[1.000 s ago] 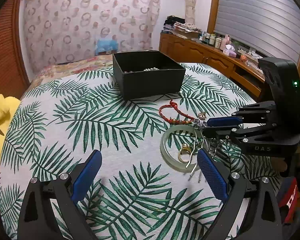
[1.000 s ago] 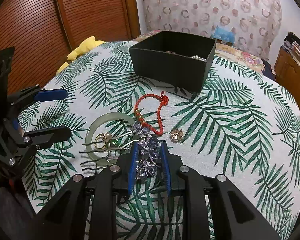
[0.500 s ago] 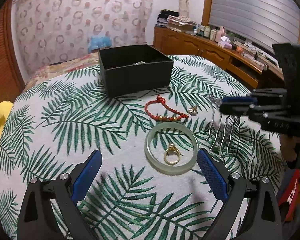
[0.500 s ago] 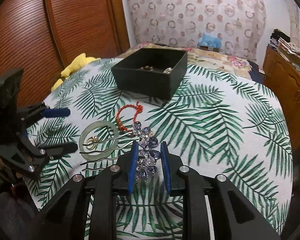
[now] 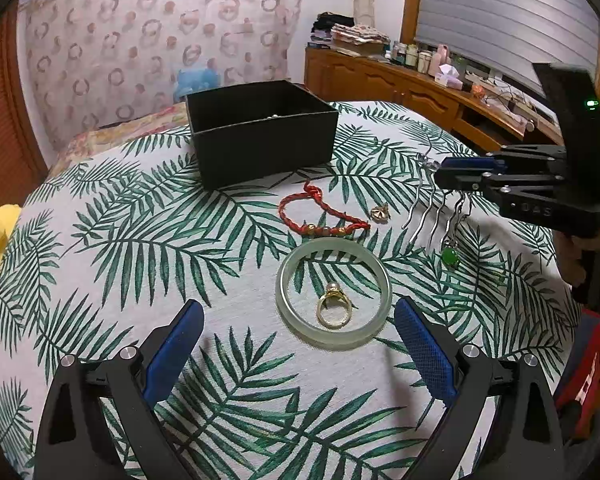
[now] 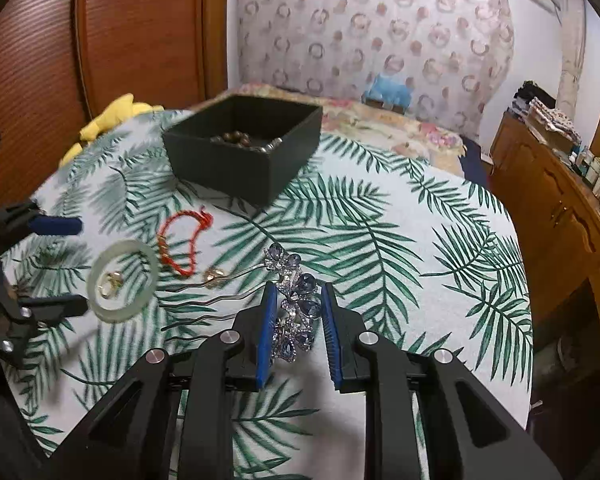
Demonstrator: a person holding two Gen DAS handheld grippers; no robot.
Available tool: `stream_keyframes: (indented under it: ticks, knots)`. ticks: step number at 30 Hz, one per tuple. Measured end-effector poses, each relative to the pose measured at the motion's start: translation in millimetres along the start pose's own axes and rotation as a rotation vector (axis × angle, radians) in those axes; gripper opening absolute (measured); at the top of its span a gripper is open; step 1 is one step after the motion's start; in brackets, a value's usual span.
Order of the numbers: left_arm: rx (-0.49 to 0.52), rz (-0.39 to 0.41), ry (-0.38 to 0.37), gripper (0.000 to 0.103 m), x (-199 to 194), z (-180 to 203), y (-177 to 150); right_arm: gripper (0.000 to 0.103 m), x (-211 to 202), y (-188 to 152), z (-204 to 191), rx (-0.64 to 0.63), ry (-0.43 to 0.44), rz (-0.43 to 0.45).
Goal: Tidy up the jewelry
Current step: 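Grasp the purple crystal brooch with the right tool, then lift the brooch toward the box with the right tool while the left tool grasps a tangled chain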
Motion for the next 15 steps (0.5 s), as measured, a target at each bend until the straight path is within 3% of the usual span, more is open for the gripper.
stream_keyframes:
  ticks: [7, 15]
  knots:
    - [-0.010, 0.006, 0.001, 0.092, -2.3, -4.3, -1.0, 0.026, 11.6, -5.1, 22.1, 0.072, 0.041, -0.054]
    - [-0.011, 0.006, -0.007, 0.092, -3.1, -5.6, -4.1, 0.027, -1.4, 1.6, 40.5, 0.107, 0.054, -0.027]
Point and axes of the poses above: each gripper's, at about its wrist camera, not at the fingertips, and x roughly the way its jaws point, z to its right, y to its top, the point moved 8 cm from there along x, roughly the way its jaws point, and after that the axes turned 6 degrees about -z, right-handed, at the moved point
